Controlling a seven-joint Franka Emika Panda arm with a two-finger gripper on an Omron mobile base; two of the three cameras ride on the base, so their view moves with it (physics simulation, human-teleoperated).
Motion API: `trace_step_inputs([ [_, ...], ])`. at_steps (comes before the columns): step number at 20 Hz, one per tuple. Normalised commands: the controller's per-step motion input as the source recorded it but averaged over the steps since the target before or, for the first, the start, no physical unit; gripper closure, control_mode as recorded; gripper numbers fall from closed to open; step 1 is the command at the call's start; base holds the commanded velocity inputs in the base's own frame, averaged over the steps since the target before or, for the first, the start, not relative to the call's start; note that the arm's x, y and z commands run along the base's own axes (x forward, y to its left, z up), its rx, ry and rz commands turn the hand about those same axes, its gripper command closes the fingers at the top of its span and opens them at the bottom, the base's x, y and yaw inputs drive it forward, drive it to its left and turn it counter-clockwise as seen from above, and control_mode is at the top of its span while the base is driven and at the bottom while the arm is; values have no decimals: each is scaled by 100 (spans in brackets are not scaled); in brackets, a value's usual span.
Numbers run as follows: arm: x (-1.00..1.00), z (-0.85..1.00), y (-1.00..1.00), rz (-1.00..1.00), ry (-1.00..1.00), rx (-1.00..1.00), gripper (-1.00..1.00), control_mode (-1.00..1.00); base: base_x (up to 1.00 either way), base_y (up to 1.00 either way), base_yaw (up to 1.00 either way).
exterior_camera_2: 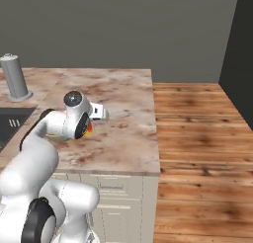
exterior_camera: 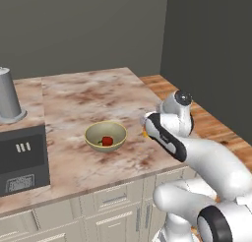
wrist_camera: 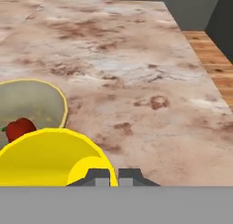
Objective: Move the cup from next to the sink to the open cabinet. Then, move the bowl with the bell pepper to the fridge to clear the area for faucet cleaning.
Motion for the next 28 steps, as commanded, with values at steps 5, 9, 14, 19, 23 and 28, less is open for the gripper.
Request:
trace_step_inputs([
  [5, -57, 21, 0, -6, -19, 1, 100, 100, -40, -3, -15],
  [9, 0, 0, 0, 0, 0, 0, 100, 100, -89, 0, -55],
  [14, 0, 0, 0, 0, 0, 0, 100, 100, -52, 0, -72],
  [19, 0, 0, 0, 0, 0, 0, 100, 100, -8, 0, -84],
  [23, 0, 0, 0, 0, 0, 0, 100, 100, 20, 0, -87],
  [28, 0, 0, 0, 0, 0, 0, 100, 100, 82, 2, -73],
])
